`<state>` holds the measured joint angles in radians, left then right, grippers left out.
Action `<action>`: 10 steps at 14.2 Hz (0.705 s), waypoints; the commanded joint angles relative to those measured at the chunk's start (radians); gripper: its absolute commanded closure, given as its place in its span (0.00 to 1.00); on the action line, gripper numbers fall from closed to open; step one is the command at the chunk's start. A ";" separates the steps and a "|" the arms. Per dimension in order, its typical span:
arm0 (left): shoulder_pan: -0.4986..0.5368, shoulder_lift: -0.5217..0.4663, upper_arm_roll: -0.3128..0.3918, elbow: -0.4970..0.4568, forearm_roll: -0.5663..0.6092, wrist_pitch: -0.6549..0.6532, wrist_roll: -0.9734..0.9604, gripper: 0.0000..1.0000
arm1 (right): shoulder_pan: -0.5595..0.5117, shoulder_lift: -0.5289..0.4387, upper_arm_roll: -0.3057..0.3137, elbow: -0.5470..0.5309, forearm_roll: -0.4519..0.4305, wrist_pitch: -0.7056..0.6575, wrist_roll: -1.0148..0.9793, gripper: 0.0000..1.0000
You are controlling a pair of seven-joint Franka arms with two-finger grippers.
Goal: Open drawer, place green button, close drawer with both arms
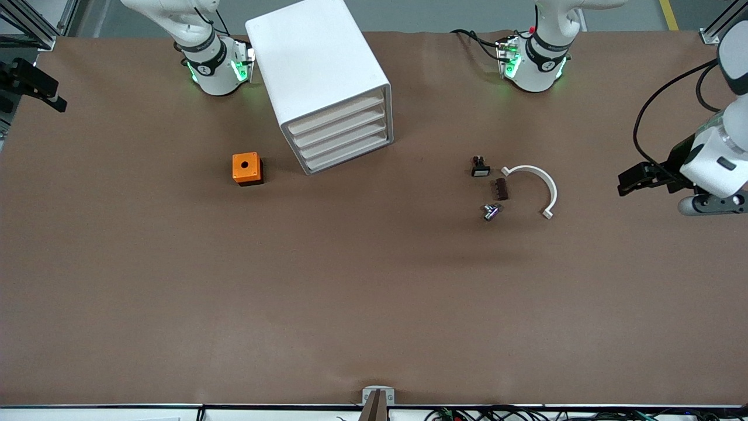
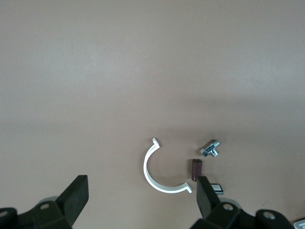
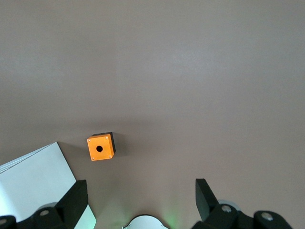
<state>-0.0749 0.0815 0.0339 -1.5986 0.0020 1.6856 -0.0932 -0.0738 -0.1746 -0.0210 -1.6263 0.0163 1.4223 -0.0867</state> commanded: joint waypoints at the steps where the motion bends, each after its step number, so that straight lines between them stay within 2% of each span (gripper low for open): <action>1: -0.002 -0.037 0.009 0.006 0.006 -0.001 0.023 0.00 | 0.005 0.004 0.000 0.022 0.008 -0.016 0.015 0.00; 10: -0.003 -0.020 0.003 0.083 0.003 -0.009 0.009 0.00 | 0.011 0.006 -0.002 0.028 0.008 -0.016 0.016 0.00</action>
<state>-0.0780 0.0495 0.0355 -1.5488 0.0020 1.6865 -0.0932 -0.0724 -0.1745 -0.0209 -1.6183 0.0163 1.4223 -0.0839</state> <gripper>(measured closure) 0.000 0.000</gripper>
